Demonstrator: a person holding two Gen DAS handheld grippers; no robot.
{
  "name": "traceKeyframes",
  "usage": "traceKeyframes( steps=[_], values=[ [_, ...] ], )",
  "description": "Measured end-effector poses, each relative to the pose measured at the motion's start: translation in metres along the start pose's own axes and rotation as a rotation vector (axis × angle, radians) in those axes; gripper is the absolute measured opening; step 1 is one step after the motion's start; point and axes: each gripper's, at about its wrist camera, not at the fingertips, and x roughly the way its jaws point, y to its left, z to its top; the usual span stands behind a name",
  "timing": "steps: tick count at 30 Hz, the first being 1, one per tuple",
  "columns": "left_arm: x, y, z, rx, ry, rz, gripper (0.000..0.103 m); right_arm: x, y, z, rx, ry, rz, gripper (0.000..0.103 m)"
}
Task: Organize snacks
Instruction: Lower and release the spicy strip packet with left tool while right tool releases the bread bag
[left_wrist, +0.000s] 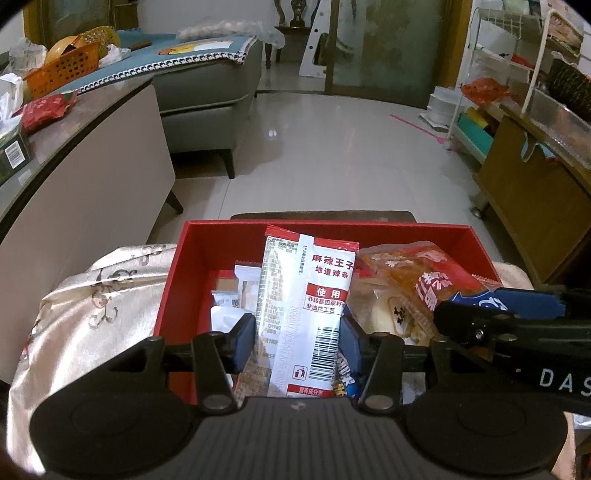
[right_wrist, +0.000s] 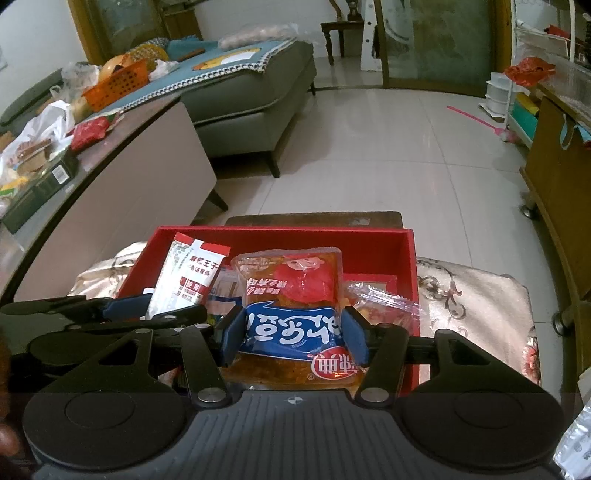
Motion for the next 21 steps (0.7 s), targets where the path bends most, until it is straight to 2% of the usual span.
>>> traceKeyframes(
  steps=[7, 21],
  values=[
    [0.0043, 0.0002, 0.0003, -0.001, 0.011, 0.012, 0.044, 0.0004, -0.0001, -0.0001, -0.001, 0.0, 0.0, 0.065],
    [0.0057, 0.0036, 0.0014, 0.003, 0.016, 0.041, 0.055, 0.0039, -0.0016, 0.0028, 0.0, -0.003, -0.015, 0.071]
  ],
)
